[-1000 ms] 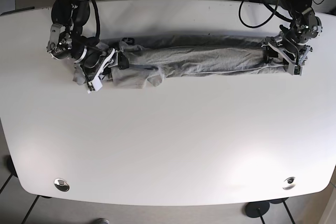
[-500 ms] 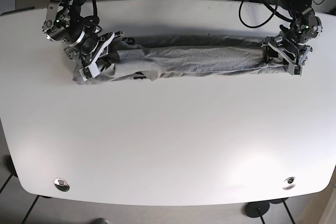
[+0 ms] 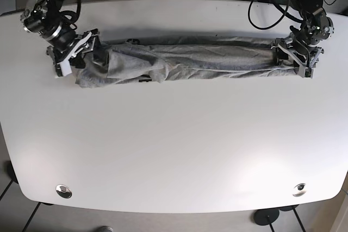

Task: Fold the T-shirt properly
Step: 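Regrasp the strip end with the right gripper and tuck it inward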

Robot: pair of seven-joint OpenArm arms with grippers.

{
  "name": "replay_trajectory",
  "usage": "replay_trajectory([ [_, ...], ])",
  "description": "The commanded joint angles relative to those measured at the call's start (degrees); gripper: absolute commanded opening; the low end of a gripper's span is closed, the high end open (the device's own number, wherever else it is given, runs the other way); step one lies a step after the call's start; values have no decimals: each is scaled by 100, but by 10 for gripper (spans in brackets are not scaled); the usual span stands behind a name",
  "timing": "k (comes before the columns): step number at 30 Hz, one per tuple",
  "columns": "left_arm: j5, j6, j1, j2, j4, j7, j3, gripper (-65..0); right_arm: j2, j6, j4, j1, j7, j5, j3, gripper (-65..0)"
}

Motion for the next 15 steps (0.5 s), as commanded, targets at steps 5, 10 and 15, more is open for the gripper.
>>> replay_trajectory([
  [5, 128, 22, 15, -47, 10, 225, -5, -261, 40, -13, -229, 236, 174, 114, -1149, -336],
  [10, 128, 22, 24, -47, 10, 234, -14, -261, 313, -506, -1442, 482, 807, 44, -1668, -463],
  [15, 84, 22, 15, -47, 36, 269, -31, -261, 418, -523, -2251, 623, 1282, -606, -1773, -484],
])
